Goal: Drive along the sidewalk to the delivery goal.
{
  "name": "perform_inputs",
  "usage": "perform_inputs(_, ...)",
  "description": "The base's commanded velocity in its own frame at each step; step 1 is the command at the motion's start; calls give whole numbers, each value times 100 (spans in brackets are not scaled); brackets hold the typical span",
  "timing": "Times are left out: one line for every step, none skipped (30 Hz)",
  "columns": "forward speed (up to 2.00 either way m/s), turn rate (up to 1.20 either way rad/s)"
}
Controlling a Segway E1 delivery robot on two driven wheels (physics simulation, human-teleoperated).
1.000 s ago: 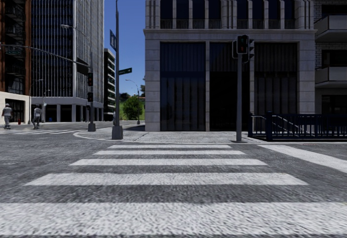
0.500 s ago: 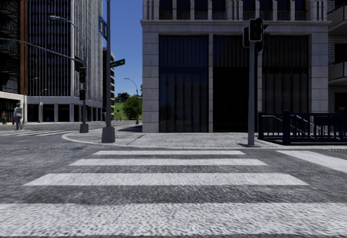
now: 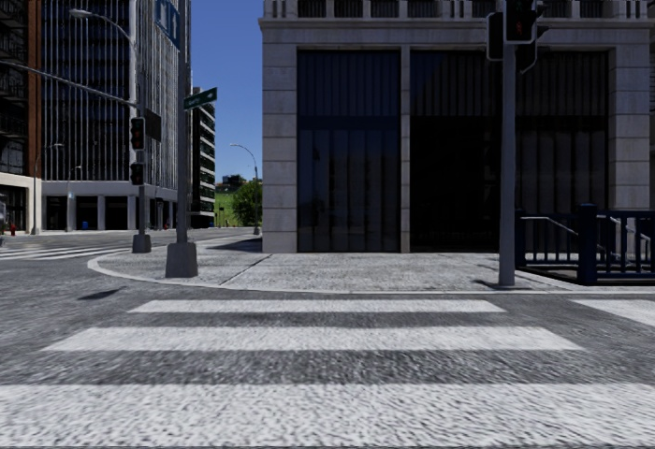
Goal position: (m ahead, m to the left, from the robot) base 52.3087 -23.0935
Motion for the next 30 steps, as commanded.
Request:
perform_inputs(200,0)
perform_inputs(200,0)
perform_inputs(200,0)
perform_inputs(200,0)
perform_inputs(200,0)
perform_inputs(200,0)
perform_inputs(200,0)
perform_inputs(200,0)
perform_inputs(200,0)
perform_inputs(200,4)
perform_inputs(200,4)
perform_inputs(200,11)
perform_inputs(200,23)
perform_inputs(200,23)
perform_inputs(200,28)
perform_inputs(200,30)
perform_inputs(200,32)
perform_inputs(200,37)
perform_inputs(200,37)
perform_inputs(200,44)
perform_inputs(200,51)
perform_inputs(200,51)
perform_inputs(200,55)
perform_inputs(200,56)
perform_inputs(200,56)
perform_inputs(200,56)
perform_inputs(200,56)
perform_inputs(200,56)
perform_inputs(200,56)
perform_inputs(200,56)
